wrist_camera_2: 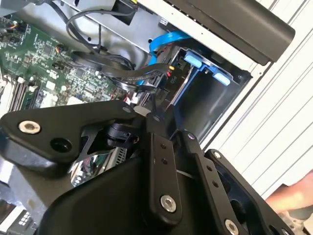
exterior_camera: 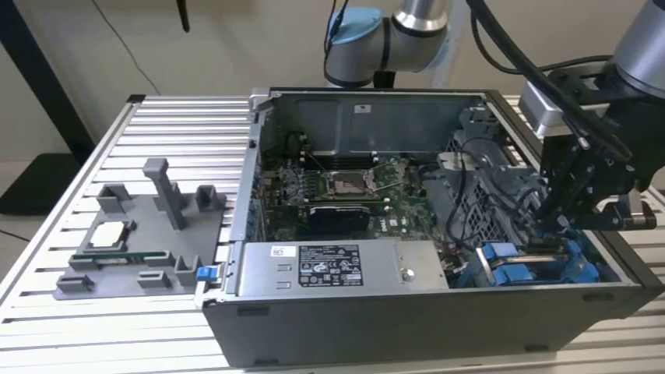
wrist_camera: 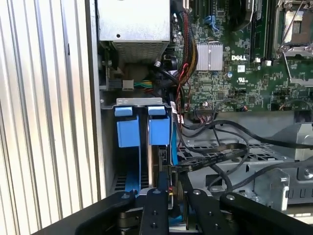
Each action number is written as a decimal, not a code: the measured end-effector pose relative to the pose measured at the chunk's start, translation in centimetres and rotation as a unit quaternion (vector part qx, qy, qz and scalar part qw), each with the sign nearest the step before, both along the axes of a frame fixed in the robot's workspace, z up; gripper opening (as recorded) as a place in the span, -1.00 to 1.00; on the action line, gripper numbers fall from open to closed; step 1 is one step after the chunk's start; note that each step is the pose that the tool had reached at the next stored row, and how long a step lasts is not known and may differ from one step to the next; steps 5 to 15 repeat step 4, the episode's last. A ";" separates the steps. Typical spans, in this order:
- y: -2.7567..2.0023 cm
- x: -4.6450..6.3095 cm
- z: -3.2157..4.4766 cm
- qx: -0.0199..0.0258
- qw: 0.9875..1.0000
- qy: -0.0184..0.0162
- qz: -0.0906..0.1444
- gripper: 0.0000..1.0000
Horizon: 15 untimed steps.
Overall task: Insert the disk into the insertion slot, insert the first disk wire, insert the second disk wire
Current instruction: 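Insert the second disk wire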
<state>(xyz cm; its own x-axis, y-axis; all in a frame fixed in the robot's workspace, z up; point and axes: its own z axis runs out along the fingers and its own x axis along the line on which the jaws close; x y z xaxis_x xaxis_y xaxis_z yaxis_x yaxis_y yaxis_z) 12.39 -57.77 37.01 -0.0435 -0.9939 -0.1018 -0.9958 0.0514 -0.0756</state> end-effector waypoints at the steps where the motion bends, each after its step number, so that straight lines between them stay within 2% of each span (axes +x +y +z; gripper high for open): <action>1: 0.00 0.0 0.00 0.000 1.000 0.000 0.000 1.00; 15: 0.00 0.0 0.01 0.000 1.000 0.000 0.000 1.00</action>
